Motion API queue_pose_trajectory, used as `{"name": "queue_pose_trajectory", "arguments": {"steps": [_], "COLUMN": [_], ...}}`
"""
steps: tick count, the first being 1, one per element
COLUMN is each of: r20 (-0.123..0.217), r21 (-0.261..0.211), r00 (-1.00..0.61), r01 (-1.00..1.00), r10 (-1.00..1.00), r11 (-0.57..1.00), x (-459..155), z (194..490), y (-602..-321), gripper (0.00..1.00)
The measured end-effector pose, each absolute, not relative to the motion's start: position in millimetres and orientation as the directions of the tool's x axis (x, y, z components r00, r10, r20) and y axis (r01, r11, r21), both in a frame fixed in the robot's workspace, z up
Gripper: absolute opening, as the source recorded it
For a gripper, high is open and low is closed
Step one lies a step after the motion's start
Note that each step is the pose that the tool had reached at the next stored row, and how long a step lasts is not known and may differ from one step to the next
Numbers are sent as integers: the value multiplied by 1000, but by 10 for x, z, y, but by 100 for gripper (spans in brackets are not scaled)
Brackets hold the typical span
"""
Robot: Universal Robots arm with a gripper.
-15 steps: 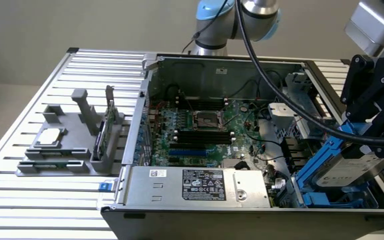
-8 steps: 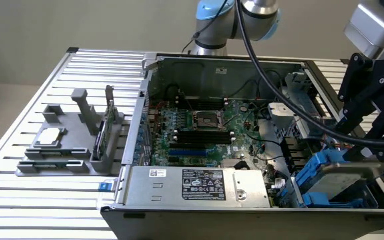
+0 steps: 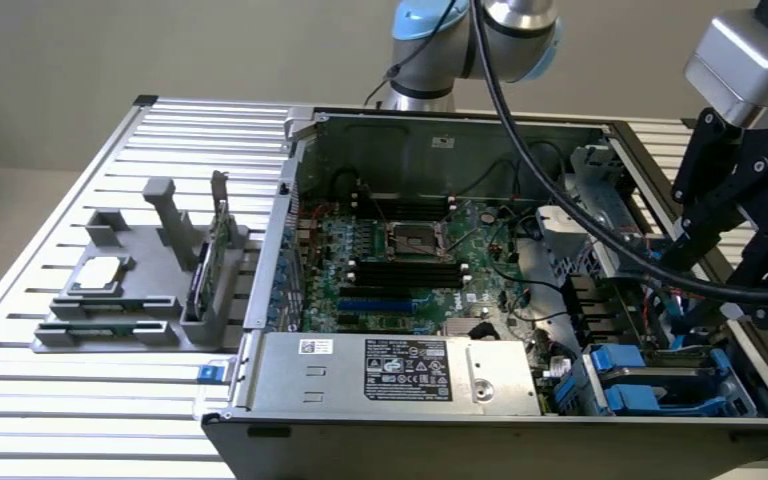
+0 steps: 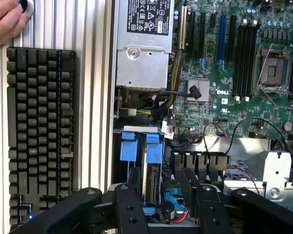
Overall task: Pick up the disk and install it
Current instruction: 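Insert the disk into the insertion slot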
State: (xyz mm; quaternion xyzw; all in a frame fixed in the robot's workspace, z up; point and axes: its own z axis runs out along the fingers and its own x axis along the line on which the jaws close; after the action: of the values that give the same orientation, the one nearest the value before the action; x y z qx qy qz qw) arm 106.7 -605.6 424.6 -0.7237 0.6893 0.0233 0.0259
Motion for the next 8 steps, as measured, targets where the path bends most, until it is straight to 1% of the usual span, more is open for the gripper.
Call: {"name": "queue_pose_trajectory", "arguments": {"steps": [6,7,8], "r20": [-69,-70,-70], "r21": [-5,-5,-5], "r00": [49,49,49], "r01": [-999,-999,-999], "r10": [-996,-996,-996], "r11": [-49,-49,-49], "x": [1142,1161,1179], "z": [4187,4176,4165], "y": [-6056,-6056,-6056], "gripper": [47,45,38]}}
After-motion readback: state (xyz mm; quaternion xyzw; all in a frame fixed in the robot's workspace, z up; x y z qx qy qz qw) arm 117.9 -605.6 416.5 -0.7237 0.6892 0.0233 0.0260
